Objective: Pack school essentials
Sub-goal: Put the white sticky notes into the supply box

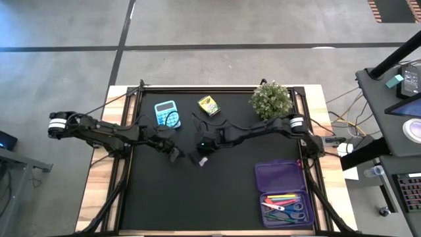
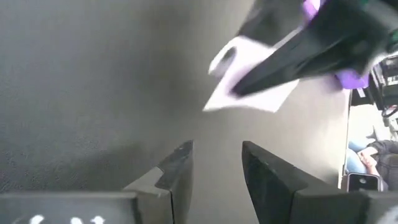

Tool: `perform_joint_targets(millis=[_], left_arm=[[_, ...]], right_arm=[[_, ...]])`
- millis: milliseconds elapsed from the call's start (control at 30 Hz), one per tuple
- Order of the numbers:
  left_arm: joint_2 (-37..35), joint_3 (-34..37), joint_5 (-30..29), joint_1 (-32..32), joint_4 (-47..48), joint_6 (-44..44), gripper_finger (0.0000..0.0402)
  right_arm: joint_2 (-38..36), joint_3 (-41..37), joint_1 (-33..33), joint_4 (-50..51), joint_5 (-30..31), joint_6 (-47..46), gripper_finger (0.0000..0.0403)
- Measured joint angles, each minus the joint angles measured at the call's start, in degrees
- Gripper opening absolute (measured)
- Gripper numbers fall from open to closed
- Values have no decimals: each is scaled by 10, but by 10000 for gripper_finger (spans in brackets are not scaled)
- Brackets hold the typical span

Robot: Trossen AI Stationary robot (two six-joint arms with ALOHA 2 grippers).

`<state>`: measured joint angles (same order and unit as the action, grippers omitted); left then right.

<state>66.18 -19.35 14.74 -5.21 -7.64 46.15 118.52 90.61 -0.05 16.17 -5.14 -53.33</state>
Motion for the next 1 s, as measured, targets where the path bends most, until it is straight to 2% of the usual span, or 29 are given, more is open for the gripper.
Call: perform_joint_targets(millis=[200,400,600,867,1000], left_arm=[[-10,0,0,0,0,0,118],[-16,0,0,0,-1,0,118],[-16,0,0,0,-1,1,118],[-16,0,0,0,-20,15,118],[-16,0,0,0,-32,17,118]], right_arm=[[-82,0,27,139,2,19,78],[-169,0,93,273,7,12,78],[-217,0,191,357,8,-66,79],[-224,-1,333,504,6,-227,81],[-221,-10,399,524,-3,-295,81]])
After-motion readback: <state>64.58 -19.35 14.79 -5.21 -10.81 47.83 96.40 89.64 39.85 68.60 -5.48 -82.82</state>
